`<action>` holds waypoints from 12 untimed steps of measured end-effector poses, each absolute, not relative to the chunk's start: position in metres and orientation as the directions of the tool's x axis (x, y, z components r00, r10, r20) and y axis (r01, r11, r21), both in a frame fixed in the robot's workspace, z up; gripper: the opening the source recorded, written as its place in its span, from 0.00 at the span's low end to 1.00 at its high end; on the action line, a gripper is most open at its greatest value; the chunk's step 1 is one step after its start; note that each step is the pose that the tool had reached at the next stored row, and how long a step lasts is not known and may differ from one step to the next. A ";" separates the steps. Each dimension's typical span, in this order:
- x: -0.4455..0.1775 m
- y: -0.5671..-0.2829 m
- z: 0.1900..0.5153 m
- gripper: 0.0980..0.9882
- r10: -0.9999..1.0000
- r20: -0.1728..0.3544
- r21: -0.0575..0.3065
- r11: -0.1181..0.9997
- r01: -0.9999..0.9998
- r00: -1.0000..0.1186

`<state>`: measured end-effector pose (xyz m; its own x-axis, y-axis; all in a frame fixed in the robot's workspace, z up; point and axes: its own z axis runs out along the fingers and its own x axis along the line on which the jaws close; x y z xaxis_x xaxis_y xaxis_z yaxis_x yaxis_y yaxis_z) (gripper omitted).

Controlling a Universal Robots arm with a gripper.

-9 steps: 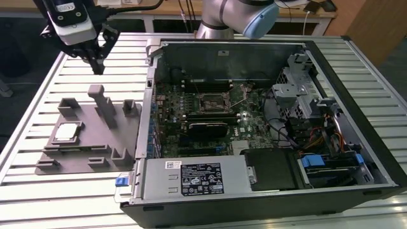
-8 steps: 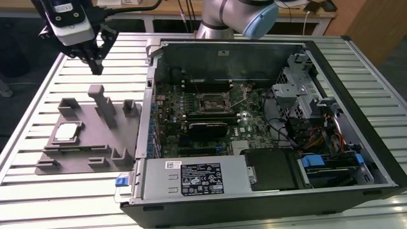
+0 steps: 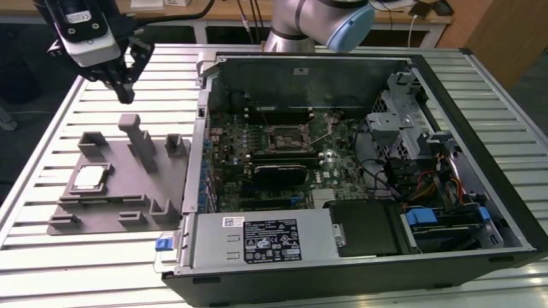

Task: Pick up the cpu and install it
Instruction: 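Reach for the cpu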

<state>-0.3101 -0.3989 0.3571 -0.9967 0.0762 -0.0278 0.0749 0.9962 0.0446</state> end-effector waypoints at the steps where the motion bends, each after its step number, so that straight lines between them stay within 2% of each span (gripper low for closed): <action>1: -0.312 -0.399 0.356 0.01 0.076 -0.028 0.045 0.996 0.075 -0.997; 12: -0.343 -0.399 0.346 0.01 0.076 -0.028 0.045 0.996 0.075 -0.997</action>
<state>-0.3426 -0.3989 0.3456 -0.9967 0.0763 -0.0277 0.0750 0.9962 0.0445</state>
